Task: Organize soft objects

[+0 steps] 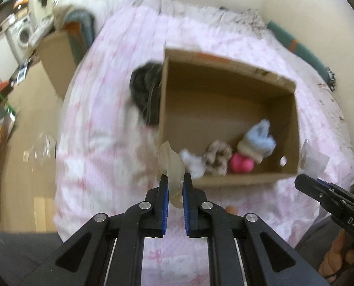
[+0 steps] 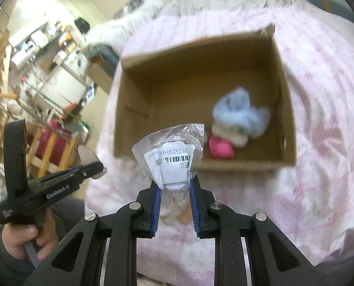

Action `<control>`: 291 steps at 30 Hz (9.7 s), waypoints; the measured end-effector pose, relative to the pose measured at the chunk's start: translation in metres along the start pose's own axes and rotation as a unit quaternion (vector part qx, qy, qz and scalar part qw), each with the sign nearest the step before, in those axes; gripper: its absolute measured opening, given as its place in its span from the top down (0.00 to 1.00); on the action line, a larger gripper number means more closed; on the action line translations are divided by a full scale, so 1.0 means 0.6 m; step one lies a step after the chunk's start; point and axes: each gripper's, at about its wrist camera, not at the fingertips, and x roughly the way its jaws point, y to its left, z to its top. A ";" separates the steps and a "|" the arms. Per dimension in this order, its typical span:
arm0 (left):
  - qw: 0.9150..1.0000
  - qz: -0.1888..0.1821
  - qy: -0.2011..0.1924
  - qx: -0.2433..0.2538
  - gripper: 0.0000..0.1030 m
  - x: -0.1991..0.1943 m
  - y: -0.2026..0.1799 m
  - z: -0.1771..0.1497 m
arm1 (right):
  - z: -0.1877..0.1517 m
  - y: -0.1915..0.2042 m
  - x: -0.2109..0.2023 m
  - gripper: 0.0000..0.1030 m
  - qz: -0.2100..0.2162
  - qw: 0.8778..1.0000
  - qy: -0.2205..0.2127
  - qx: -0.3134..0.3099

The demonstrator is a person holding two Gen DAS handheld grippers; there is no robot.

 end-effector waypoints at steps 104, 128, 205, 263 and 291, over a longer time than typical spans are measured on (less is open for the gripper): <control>0.999 0.036 0.021 -0.015 0.31 0.065 0.018 -0.071 | -0.057 -0.062 0.075 0.13 -0.049 0.992 0.073 0.092; 0.996 0.044 0.069 -0.024 0.31 0.103 0.014 -0.083 | -0.082 -0.058 0.226 0.67 -0.030 0.973 0.201 0.106; 0.999 0.013 -0.026 0.021 0.83 0.015 -0.013 0.051 | 0.080 -0.047 0.002 0.95 -0.011 0.999 -0.045 0.020; 0.997 0.042 -0.068 0.023 0.38 0.003 -0.057 0.074 | 0.053 -0.072 0.032 0.10 -0.102 0.994 -0.027 0.028; 0.990 0.032 -0.132 0.023 0.01 -0.058 -0.006 -0.060 | -0.040 0.013 -0.035 0.00 -0.149 0.981 -0.125 -0.021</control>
